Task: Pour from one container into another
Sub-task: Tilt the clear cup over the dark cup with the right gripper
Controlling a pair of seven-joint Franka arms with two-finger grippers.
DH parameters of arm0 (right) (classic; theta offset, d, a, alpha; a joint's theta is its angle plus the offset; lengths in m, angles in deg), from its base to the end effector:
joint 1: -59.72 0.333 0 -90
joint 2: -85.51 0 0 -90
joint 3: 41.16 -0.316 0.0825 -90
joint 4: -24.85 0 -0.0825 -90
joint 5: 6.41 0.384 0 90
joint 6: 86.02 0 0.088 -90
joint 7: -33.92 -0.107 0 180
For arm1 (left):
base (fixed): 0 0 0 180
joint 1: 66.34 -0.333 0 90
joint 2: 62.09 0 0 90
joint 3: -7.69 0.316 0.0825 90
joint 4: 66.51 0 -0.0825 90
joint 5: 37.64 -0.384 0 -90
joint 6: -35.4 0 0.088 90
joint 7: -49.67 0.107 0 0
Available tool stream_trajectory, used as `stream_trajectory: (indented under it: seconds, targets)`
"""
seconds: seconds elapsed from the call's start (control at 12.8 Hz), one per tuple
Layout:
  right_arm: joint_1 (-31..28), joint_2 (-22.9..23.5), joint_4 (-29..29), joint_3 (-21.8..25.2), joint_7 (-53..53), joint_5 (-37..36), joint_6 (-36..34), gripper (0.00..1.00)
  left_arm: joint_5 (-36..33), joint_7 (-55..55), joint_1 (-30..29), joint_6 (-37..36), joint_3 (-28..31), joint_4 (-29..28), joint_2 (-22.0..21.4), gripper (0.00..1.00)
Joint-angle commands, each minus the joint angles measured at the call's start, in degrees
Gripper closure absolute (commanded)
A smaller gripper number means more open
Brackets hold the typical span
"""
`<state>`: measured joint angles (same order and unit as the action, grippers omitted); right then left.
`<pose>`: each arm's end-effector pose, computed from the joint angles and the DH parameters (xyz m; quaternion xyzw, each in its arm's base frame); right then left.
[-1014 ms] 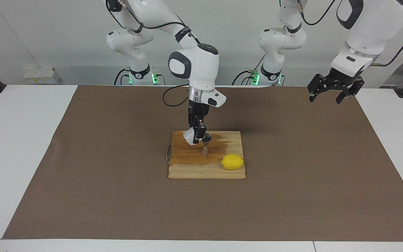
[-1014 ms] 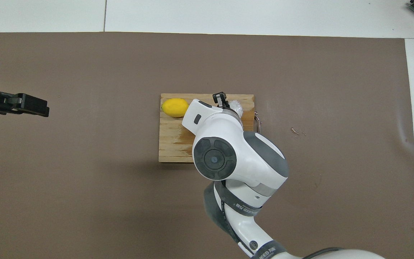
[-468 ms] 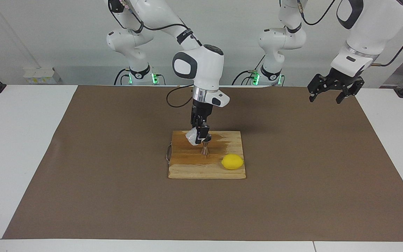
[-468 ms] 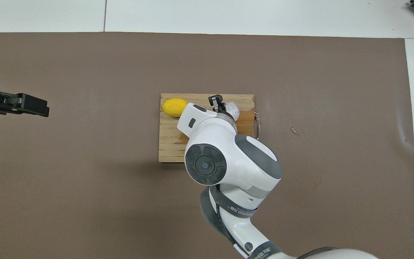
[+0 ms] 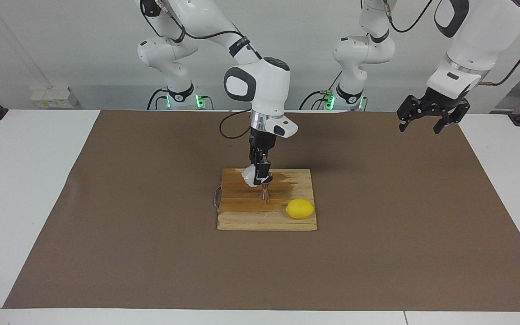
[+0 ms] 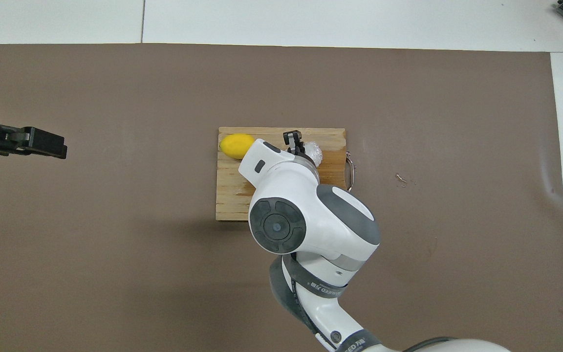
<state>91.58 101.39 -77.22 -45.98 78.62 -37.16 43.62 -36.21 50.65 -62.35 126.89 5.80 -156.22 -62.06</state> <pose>0.5343 0.3760 0.4238 0.6350 0.7368 0.0851 0.2160 0.5543 -0.0597 0.6290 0.9980 -0.0597 0.0147 0.0131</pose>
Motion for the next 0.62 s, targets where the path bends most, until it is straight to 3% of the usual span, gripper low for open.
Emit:
stream_trajectory:
  seconds: [0.0,0.23,0.55]
  targets:
    - [-1.01,-1.98,-1.28,-0.46,-0.15,4.63,1.23,0.99,-0.73,0.78,-0.21,-0.25,0.05,-1.78,-1.7,0.0]
    - [-3.02,-4.1,-1.64,-0.46,3.61,11.3,1.23,0.99,-0.73,0.78,-0.21,-0.25,0.05,-1.78,-1.7,0.0]
    - [-9.25,-6.64,-1.9,-0.46,17.12,27.97,1.15,0.99,-0.73,0.78,-0.21,-0.25,0.05,-1.78,-1.7,0.0]
